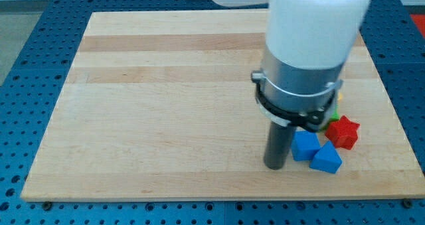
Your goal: Push the blue cube into the green star
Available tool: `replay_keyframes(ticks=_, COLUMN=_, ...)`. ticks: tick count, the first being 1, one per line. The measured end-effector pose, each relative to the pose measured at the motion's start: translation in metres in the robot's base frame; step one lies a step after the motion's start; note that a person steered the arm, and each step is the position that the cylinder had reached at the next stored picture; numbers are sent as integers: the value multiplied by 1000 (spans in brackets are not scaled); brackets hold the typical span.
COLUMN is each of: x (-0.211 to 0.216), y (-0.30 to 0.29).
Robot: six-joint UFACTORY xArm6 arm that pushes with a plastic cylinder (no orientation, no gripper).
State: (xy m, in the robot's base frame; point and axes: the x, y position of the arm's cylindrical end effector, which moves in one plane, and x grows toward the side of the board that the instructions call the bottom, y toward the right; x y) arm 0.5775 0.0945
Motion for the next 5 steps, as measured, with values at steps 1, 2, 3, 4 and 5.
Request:
replay_keyframes(ticks=1, x=0, y=34)
replay_keyframes(ticks=2, x=2, y=45)
replay_keyframes(ticks=3, x=4, y=42)
replay_keyframes(ticks=4, x=33, y=21)
replay_keyframes(ticks=5, x=37, y=80)
